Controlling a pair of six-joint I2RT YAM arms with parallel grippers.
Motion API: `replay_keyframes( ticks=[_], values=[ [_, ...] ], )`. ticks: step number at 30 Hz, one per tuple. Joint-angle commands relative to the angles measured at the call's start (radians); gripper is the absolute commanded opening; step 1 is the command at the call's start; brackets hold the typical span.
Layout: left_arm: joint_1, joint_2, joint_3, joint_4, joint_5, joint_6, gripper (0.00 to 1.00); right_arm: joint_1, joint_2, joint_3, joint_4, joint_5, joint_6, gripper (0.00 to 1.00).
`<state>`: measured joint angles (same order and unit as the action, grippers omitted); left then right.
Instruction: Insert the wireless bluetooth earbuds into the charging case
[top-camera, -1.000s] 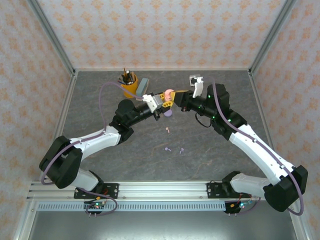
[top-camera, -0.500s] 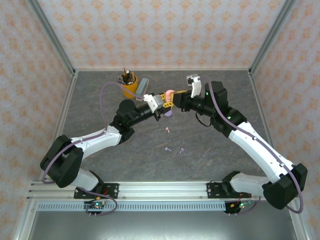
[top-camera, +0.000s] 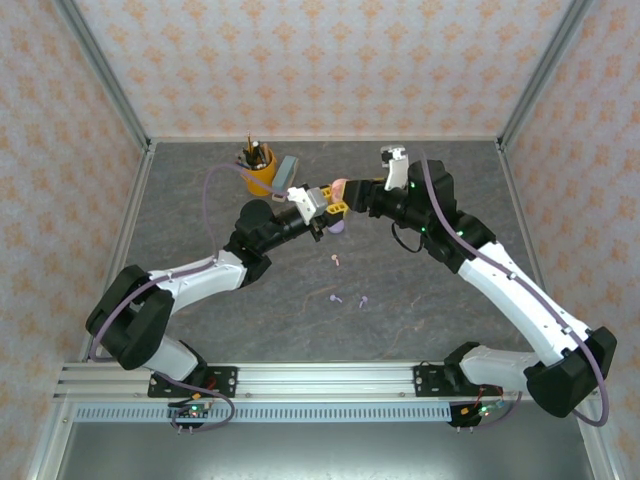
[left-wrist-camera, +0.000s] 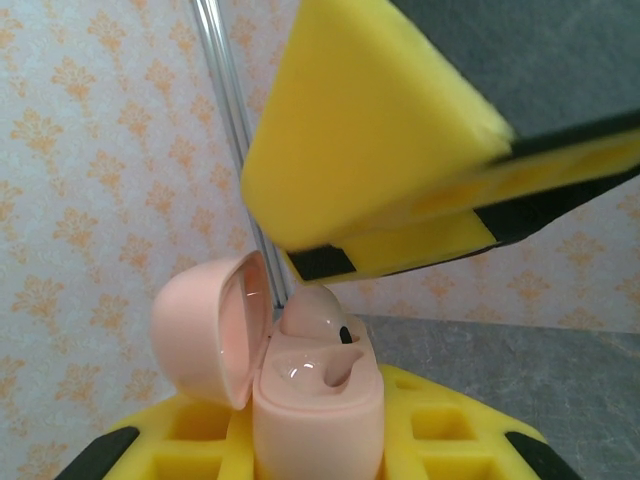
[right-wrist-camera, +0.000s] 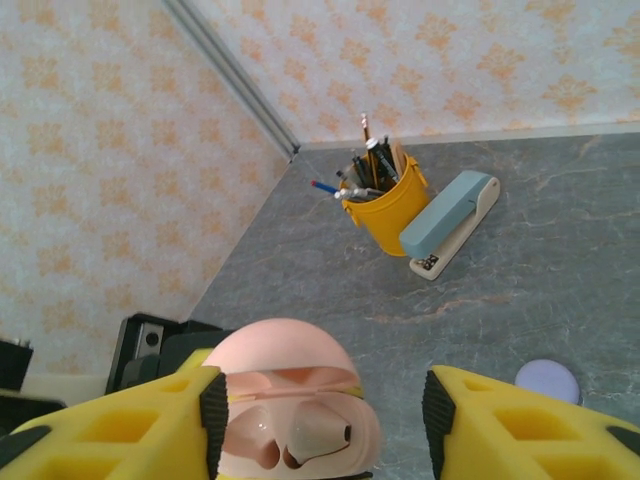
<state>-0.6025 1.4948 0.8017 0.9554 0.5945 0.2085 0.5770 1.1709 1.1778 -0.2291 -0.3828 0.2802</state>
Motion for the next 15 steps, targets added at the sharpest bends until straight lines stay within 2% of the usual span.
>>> replay_keyframes(
  ticks=[1,8,11,15],
  values=[
    [-0.008,-0.006,-0.021,0.072,-0.033,-0.008,0.0,-0.009,-0.043,0.033,-0.013,0.084,0.068,0.57],
    [0.0,-0.07,-0.092,0.061,-0.133,0.039,0.0,-0.043,-0.053,0.033,-0.19,0.189,0.222,0.6],
    [0.015,-0.099,-0.115,0.053,-0.163,0.047,0.0,-0.047,0.007,0.024,-0.268,0.199,0.271,0.6],
    [0.04,-0.138,-0.147,0.059,-0.186,0.039,0.0,-0.047,0.175,0.006,-0.304,0.146,0.275,0.6]
  ],
)
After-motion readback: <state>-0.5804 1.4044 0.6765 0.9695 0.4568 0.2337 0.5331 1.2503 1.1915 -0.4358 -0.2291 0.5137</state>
